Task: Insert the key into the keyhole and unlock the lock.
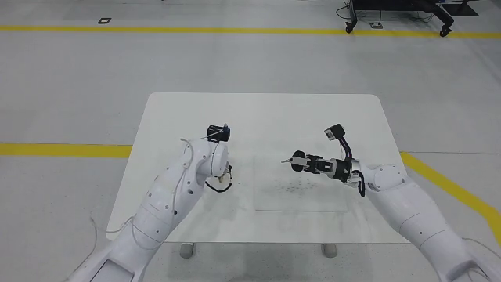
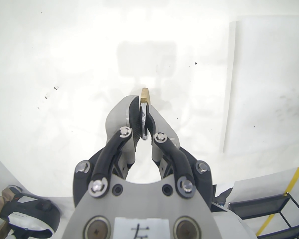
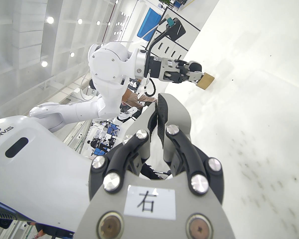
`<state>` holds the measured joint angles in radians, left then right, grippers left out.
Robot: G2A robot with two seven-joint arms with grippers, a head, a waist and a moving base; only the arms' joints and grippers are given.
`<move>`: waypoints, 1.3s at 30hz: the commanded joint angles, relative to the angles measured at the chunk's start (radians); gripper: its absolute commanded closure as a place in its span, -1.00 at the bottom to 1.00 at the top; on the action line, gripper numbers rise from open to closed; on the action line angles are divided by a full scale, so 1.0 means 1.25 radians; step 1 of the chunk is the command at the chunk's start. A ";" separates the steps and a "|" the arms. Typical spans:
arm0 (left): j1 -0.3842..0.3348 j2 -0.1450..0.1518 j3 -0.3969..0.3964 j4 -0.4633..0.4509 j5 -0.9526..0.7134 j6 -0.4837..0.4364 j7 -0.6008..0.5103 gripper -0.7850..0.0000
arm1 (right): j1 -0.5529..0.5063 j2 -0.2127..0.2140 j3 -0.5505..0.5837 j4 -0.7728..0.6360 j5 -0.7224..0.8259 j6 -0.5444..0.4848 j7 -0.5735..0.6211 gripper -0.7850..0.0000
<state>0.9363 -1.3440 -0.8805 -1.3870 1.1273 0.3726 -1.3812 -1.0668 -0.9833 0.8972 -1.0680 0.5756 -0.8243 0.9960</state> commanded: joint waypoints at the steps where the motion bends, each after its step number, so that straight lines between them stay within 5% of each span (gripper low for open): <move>1: 0.006 0.001 -0.005 -0.004 0.001 -0.007 0.000 1.00 | 0.000 0.000 0.000 0.000 0.000 0.000 0.000 1.00; 13: 0.030 0.007 -0.038 -0.045 0.017 -0.036 0.005 1.00 | 0.000 0.000 0.000 0.000 0.000 0.000 0.000 1.00; 25: 0.108 0.025 -0.212 -0.014 -0.353 -0.269 0.118 1.00 | 0.000 0.000 0.000 0.000 0.000 0.000 0.000 1.00; 39: 0.103 0.033 -0.240 0.058 -0.507 -0.395 0.166 1.00 | 0.000 0.000 0.000 0.000 0.000 0.000 0.000 1.00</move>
<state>1.0653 -1.3031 -1.1739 -1.3251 0.5244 -0.0984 -1.1765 -1.0668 -0.9832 0.8972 -1.0680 0.5756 -0.8243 0.9960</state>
